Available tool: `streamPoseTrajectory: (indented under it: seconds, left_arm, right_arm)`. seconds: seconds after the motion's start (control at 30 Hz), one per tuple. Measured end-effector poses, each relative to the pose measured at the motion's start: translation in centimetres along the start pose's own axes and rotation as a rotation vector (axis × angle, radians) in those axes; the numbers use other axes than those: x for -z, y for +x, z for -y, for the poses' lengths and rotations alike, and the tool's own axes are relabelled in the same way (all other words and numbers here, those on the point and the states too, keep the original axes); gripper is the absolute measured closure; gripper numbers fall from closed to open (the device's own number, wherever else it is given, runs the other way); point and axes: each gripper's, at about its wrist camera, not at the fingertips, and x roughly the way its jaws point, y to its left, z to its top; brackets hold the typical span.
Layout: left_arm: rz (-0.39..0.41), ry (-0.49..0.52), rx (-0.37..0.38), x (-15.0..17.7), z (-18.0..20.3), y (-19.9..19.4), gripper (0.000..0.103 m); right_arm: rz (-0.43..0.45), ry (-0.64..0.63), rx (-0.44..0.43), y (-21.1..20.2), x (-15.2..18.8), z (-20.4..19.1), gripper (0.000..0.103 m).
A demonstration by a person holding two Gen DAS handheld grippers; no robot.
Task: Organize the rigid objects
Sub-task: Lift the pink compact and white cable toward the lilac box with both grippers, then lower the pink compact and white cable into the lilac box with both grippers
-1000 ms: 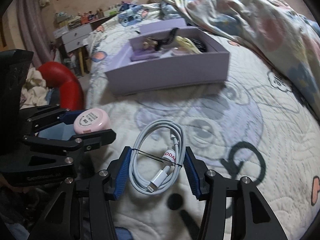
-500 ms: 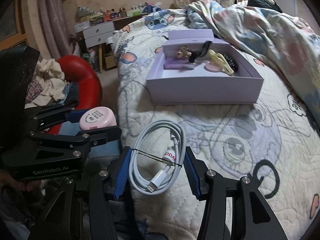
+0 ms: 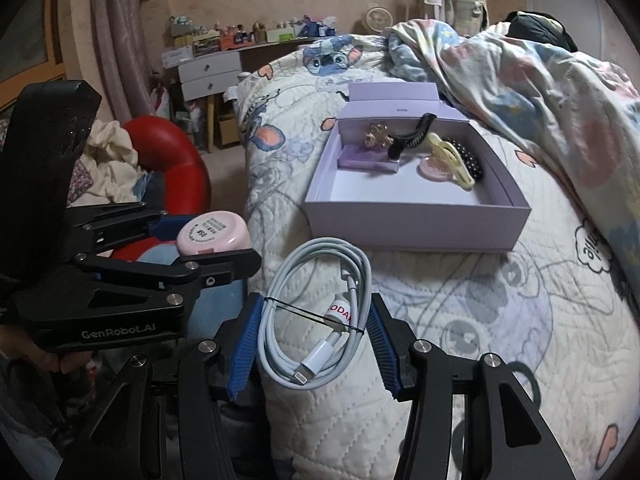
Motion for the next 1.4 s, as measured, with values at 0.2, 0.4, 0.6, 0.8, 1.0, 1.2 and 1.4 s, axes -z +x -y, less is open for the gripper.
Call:
streamPoseTrajectory:
  seconds: [0.2, 0.4, 0.6, 0.8, 1.0, 1.2, 1.4]
  left_arm:
    - [-0.010, 0.014, 0.012, -1.6, 0.1, 1.1, 0.053]
    - [-0.026, 0.031, 0.011, -3.2, 0.3, 2.4, 0.053]
    - [-0.020, 0.041, 0.009, -5.2, 0.5, 3.3, 0.053]
    - [-0.008, 0.039, 0.002, -7.1, 0.3, 4.1, 0.053]
    - [0.012, 0.038, -0.016, -9.2, -0.1, 4.7, 0.053]
    - [0.029, 0.043, -0.026, -11.0, -0.5, 5.3, 0.053]
    - [0.020, 0.040, -0.035, -12.5, -1.0, 6.3, 0.053]
  right_arm:
    - [0.000, -0.002, -0.005, 0.7, -1.4, 1.2, 0.052]
    - [0.003, -0.014, 0.002, 1.5, -2.8, 2.4, 0.052]
    - [0.013, -0.011, -0.001, 2.1, -4.3, 4.0, 0.052]
    - [0.030, -0.012, -0.007, 2.4, -5.8, 5.4, 0.052]
    - [0.054, -0.024, -0.006, 2.3, -7.3, 6.8, 0.052]
    - [0.081, -0.041, -0.008, 2.3, -9.0, 7.9, 0.052]
    - [0.107, -0.062, -0.003, 2.5, -10.8, 8.8, 0.052]
